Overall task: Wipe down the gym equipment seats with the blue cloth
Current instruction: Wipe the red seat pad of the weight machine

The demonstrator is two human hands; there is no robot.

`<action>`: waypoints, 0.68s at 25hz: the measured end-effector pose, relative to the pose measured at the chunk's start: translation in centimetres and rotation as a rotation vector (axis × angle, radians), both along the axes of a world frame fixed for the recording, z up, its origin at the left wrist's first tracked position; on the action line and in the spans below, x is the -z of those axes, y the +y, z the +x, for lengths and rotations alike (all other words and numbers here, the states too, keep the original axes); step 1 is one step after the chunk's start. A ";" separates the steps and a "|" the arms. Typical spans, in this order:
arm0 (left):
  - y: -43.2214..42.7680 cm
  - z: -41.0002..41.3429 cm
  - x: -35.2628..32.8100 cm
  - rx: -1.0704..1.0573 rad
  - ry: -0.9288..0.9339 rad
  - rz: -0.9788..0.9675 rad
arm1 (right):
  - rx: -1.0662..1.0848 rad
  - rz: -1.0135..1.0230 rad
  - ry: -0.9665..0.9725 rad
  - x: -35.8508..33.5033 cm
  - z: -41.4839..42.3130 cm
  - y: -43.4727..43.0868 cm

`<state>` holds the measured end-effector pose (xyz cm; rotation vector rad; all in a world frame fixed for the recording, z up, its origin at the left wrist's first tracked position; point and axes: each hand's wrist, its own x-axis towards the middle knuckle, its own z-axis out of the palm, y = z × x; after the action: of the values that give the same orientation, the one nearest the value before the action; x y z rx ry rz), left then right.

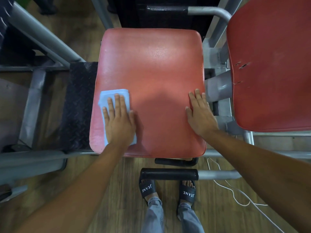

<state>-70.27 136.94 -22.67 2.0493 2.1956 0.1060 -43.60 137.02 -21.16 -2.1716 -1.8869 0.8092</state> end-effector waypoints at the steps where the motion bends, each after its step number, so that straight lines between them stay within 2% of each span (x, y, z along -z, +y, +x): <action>1: 0.3 1.8 0.1 0.033 -0.006 0.004 | -0.003 0.001 0.003 0.1 0.1 0.0; 5: 0.0 9.8 0.6 0.148 -0.080 0.005 | 0.004 0.010 0.020 0.1 0.4 0.1; 8: -0.7 15.1 0.4 0.097 -0.174 -0.005 | 0.045 0.030 0.066 -0.2 0.4 0.3; 10: -0.4 16.0 -0.6 0.043 -0.320 -0.042 | 0.106 0.077 0.072 -0.5 -0.1 0.6; 12: 0.3 13.5 -1.8 0.052 -0.492 -0.029 | 0.112 0.168 0.071 -0.7 -1.6 0.5; 13: 0.7 11.2 -2.0 0.068 -0.487 0.035 | 0.071 0.200 0.064 -0.6 -2.9 0.3; 15: 1.7 5.7 -1.4 0.048 -0.320 0.128 | -0.036 0.191 -0.001 -0.1 -5.8 -0.3; 17: 2.2 1.5 -0.6 0.017 -0.171 0.078 | -0.085 0.128 -0.128 0.7 -8.0 -0.5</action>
<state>-68.77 139.18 -22.08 2.0152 2.1016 0.3565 -51.61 136.55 -21.86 -2.1254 -2.0429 0.5571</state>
